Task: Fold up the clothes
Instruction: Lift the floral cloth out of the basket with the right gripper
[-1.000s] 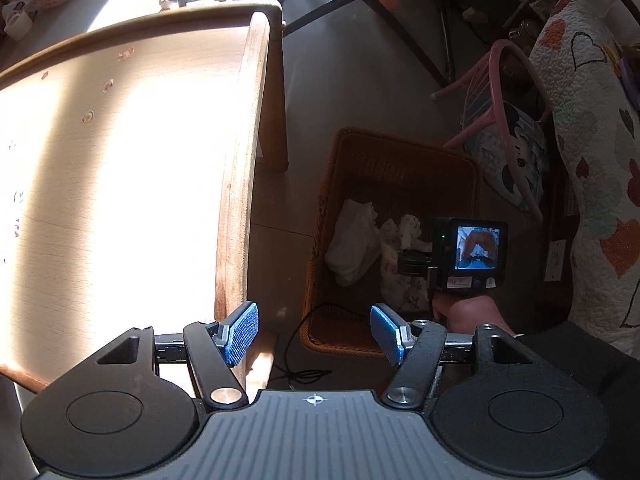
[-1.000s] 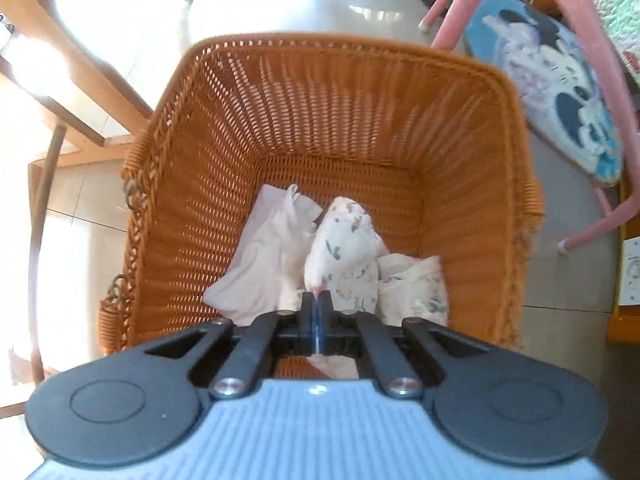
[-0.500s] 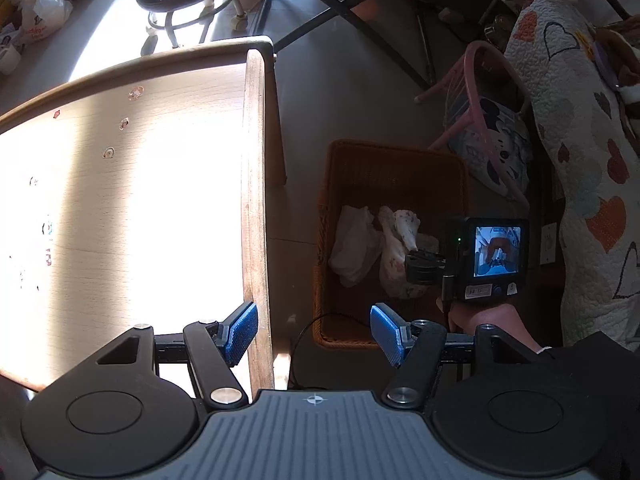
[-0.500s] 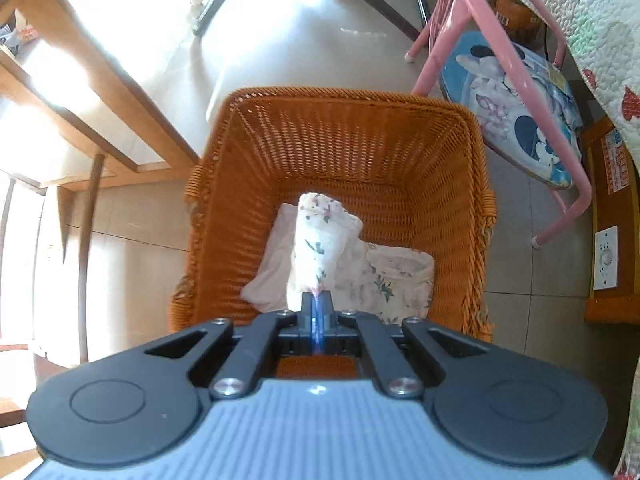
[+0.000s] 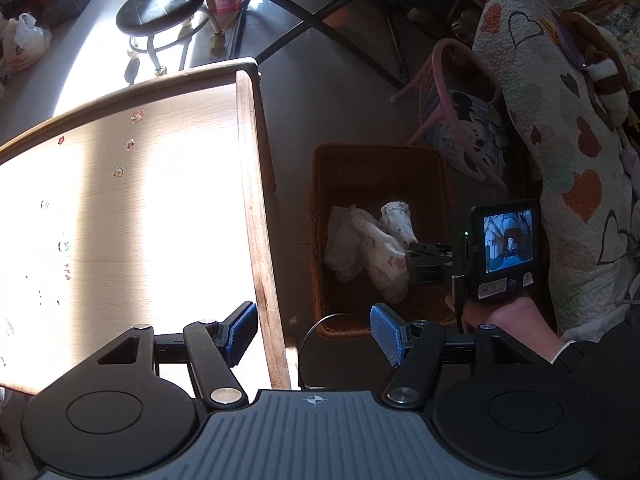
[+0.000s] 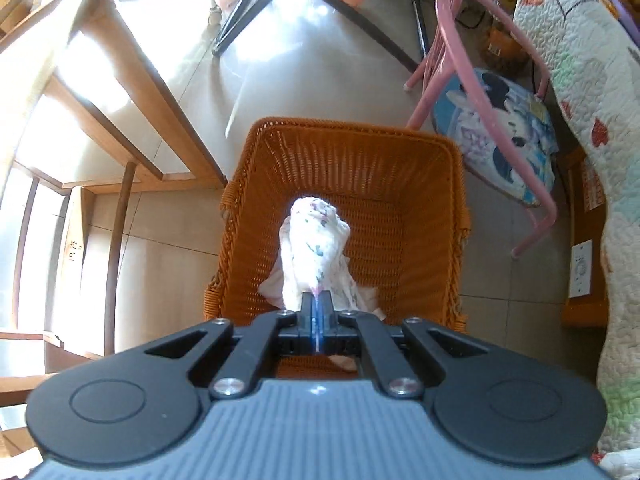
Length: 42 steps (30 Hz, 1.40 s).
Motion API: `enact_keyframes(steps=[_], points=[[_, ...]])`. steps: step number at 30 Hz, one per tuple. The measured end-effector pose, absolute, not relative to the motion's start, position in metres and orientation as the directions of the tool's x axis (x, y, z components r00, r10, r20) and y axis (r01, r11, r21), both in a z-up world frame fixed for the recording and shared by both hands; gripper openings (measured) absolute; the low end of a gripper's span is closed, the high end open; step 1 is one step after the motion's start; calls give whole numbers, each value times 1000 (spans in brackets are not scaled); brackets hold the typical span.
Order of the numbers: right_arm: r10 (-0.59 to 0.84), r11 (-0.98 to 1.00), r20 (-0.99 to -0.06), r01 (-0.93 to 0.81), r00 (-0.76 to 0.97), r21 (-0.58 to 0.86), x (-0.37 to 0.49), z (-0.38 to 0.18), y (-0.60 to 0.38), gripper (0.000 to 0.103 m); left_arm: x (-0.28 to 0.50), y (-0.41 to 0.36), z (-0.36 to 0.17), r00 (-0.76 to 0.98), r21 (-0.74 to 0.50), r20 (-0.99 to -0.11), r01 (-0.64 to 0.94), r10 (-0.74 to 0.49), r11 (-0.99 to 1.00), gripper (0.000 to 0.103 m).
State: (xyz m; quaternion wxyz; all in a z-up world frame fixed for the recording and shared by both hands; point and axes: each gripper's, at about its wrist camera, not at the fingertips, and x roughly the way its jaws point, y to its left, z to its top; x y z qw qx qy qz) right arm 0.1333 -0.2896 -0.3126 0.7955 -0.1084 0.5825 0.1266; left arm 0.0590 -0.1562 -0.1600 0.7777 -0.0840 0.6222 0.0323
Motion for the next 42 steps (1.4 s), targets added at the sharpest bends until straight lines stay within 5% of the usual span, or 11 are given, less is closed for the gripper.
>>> enact_keyframes(steps=[42], points=[[131,913,-930,-407,344,-22,77,-95,-247,1,6,-84,-36,293,-44,-956,-211,20,977,65]])
